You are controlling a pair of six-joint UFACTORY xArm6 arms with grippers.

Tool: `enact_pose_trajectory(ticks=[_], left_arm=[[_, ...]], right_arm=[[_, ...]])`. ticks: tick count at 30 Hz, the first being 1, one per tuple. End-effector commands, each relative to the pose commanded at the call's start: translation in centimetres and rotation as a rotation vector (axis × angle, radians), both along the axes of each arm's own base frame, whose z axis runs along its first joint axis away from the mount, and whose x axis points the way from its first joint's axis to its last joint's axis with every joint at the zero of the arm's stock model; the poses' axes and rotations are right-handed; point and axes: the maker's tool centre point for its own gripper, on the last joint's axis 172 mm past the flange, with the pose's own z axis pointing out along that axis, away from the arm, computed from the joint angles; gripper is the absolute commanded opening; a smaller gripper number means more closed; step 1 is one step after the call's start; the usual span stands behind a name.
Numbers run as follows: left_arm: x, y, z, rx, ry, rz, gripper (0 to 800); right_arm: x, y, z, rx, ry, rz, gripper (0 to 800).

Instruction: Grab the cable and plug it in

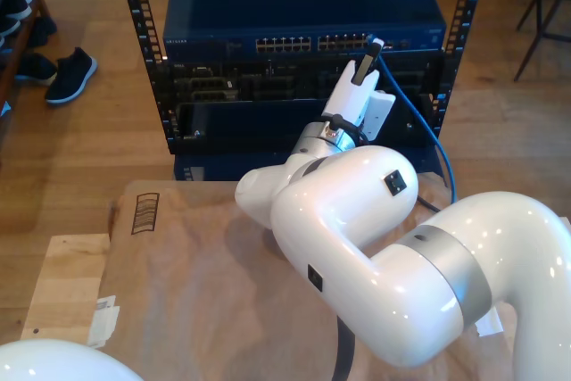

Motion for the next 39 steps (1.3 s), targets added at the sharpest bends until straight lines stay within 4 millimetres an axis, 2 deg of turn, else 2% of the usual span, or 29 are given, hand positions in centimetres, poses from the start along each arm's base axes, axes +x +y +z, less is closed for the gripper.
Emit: enact_pose_trajectory(ticks=[12, 39], left_arm=[[0.00, 0.00, 0.00, 0.000, 0.000, 0.000, 799], [0.00, 0.00, 0.00, 0.000, 0.000, 0.000, 799]], right_arm=[[-0.02, -0.23, -0.72, -0.001, 0.012, -0.005, 0], [0.42, -0.59, -0.75, 0.000, 0.018, -0.002, 0]])
